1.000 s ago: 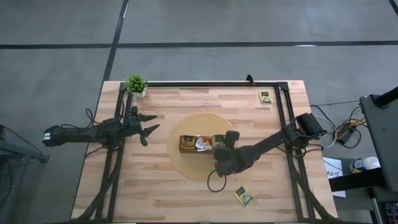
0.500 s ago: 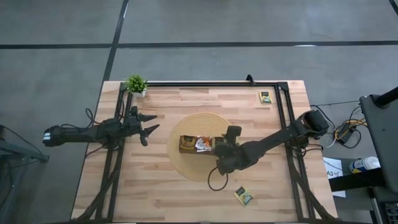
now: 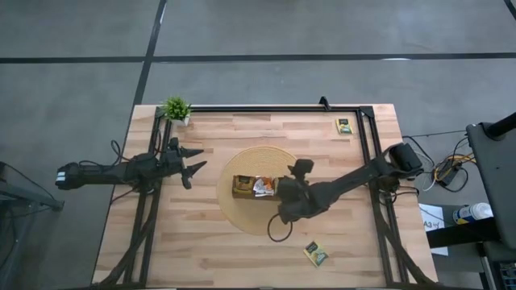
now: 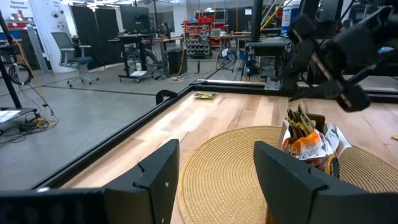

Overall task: Pick & Place Tea
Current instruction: Put the middle lemon tea sachet into the right section of the wooden organizer

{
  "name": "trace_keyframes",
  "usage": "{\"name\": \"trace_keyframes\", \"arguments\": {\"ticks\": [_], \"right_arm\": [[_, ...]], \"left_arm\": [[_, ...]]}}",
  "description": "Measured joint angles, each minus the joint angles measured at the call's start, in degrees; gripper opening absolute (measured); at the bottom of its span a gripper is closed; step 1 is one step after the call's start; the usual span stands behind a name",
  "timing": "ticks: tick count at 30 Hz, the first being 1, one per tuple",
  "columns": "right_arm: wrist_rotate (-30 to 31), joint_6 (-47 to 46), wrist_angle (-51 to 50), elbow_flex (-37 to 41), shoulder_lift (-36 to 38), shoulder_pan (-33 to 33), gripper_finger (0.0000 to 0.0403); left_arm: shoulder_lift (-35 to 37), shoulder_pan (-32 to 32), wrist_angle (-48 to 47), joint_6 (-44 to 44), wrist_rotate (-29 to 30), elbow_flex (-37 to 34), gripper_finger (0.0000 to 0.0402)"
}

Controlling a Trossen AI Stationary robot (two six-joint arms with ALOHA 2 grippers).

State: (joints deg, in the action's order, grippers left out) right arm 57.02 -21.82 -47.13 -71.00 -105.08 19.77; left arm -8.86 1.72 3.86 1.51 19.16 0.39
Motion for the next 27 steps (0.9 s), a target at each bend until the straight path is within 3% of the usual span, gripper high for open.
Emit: {"name": "trace_keyframes", "arguments": {"ticks": [8,13,20,24,27], "right_arm": [[-6.1,-0.5,-0.06,0.09,-2.51,0.76,0.0201],[-4.13,-0.24,-0.79,-0.08,-1.65,1.68,0.0201],[4.45,-0.44,-2.39,-1.59,-0.26,1.35,0.0201],[3.86,-0.52,-1.79,-1.82,-0.36,0.64,0.0201],[0.08,-0.59,0.19,-1.5,-1.53,0.36,0.0201]], "left_arm": [[0.0,0.0,0.0,0.01,-0.01,-0.01,0.0202],[0.0,0.0,0.0,0.01,0.0,0.0,0.0202],[-0.02,0.04,0.0,0.01,0.0,0.02,0.0202],[-0.02,0.04,0.0,0.01,-0.01,0.0,0.0202],[-0.02,0.04,0.0,-0.01,-0.01,0.02,0.0202]]}}
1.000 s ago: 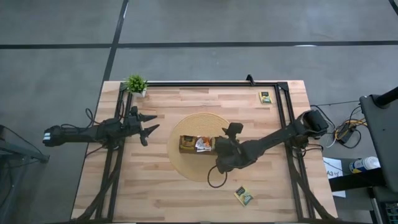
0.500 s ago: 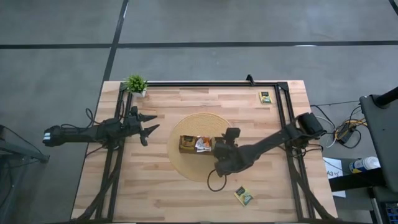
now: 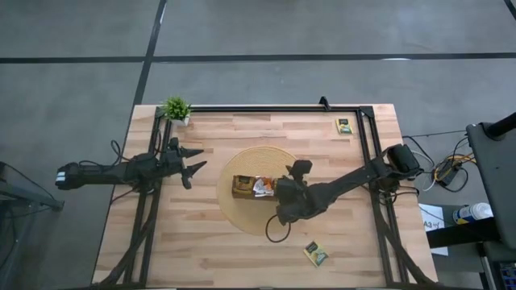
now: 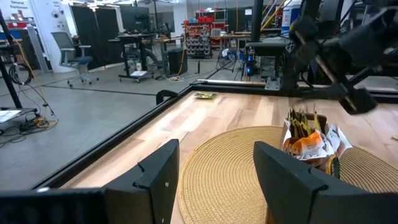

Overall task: Pick & Place Tea
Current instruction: Put the middle lemon tea sachet into the right section of the wooden organizer

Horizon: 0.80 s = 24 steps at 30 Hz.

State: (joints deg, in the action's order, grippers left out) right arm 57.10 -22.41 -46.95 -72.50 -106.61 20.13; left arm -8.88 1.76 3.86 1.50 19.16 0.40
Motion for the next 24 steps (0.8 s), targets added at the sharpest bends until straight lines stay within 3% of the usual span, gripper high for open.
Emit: {"name": "trace_keyframes", "arguments": {"ticks": [3,5,11,20,24], "right_arm": [[-5.09,1.48,3.42,0.94,-1.74,0.14,0.0201],[-5.22,2.01,3.77,1.08,-2.52,0.21,0.0201],[1.7,1.66,1.8,0.43,-1.84,1.09,0.0201],[2.77,-0.13,0.58,-0.46,1.27,1.04,0.0201],[-3.1,0.82,1.5,-0.24,-0.34,0.93,0.0201]], "left_arm": [[0.0,-0.01,0.0,0.02,0.02,0.0,0.0202],[0.0,-0.02,0.0,0.02,0.0,-0.01,0.0202],[0.0,-0.02,0.0,0.02,0.0,-0.02,0.0202],[-0.04,-0.03,0.0,0.02,0.0,-0.02,0.0202],[-0.04,-0.07,0.0,0.02,0.02,0.0,0.0202]]}}
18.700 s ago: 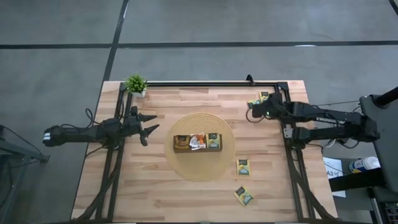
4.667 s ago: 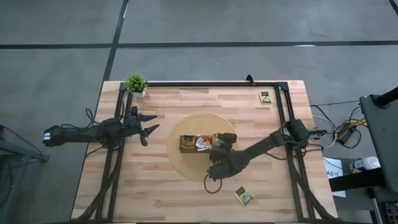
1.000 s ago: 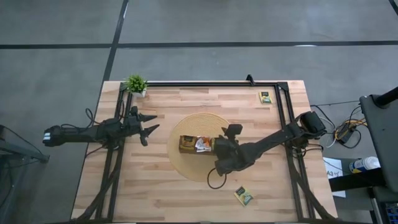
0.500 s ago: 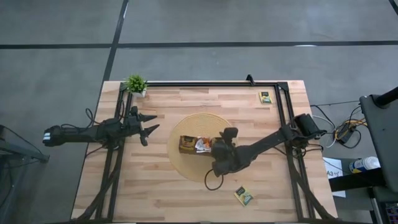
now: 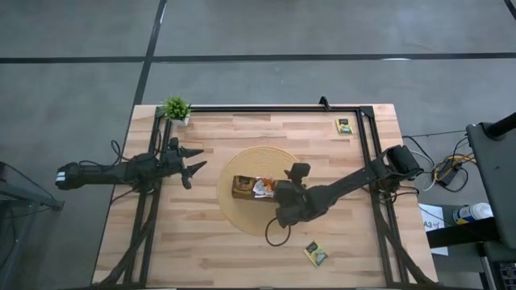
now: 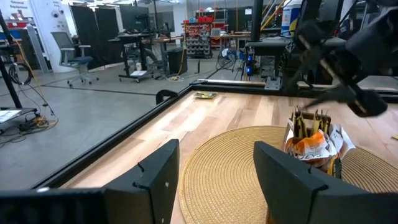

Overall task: Pick & Place Tea
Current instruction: Put the middle lemon tea sachet into the right section of the wooden organizer, then put the bottom lemon tea sachet into the right section of the wooden organizer

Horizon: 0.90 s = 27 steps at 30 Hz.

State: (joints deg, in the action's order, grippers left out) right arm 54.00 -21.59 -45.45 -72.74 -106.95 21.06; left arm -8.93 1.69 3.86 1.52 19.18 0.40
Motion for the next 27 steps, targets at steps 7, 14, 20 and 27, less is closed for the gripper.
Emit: {"name": "trace_keyframes", "arguments": {"ticks": [7,14,20,27], "right_arm": [[-1.77,1.52,0.24,0.76,-1.0,0.04,0.0201],[5.27,-0.53,-3.74,0.86,4.92,-0.07,0.0201],[-3.21,-3.47,-5.38,2.04,13.67,0.02,0.0201],[-38.82,-1.52,-3.51,7.26,21.63,1.69,0.0201]], "left_arm": [[-0.02,0.0,0.0,0.0,-0.02,0.0,0.0202],[-0.02,0.02,0.0,0.0,-0.02,-0.02,0.0202],[-0.04,0.02,0.02,0.0,0.0,-0.02,0.0202],[-0.22,0.06,0.02,0.0,-0.01,0.0,0.0202]]}}
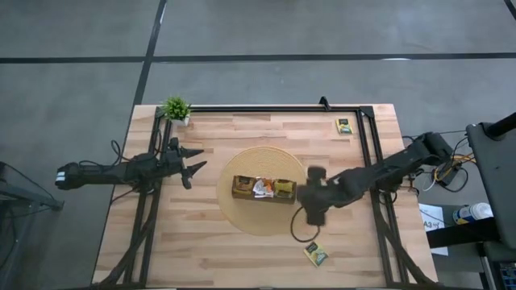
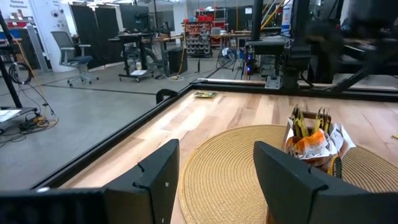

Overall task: Pick & Place Tea
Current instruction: Put the bottom lemon tea sachet into the right section of the wooden organizer

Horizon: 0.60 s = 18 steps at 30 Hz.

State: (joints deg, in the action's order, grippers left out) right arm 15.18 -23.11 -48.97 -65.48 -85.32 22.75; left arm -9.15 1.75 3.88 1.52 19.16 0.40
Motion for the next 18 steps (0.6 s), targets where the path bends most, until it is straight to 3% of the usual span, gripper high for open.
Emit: {"name": "trace_keyframes", "arguments": {"ticks": [3,6,12,18], "right_arm": [[-13.79,0.99,6.26,4.34,1.33,2.61,0.0201],[-21.55,1.27,13.67,8.12,1.5,6.31,0.0201],[-21.6,1.38,16.71,10.5,-2.35,13.17,0.0201],[-19.25,0.9,16.71,8.99,-8.71,14.64,0.0201]], "left_arm": [[0.0,0.01,-0.02,0.0,0.01,0.0,0.0202],[-0.02,0.01,0.0,0.0,0.0,-0.02,0.0202],[-0.02,0.01,-0.02,0.0,0.0,-0.02,0.0202],[-0.02,-0.01,-0.02,0.0,0.0,0.0,0.0202]]}}
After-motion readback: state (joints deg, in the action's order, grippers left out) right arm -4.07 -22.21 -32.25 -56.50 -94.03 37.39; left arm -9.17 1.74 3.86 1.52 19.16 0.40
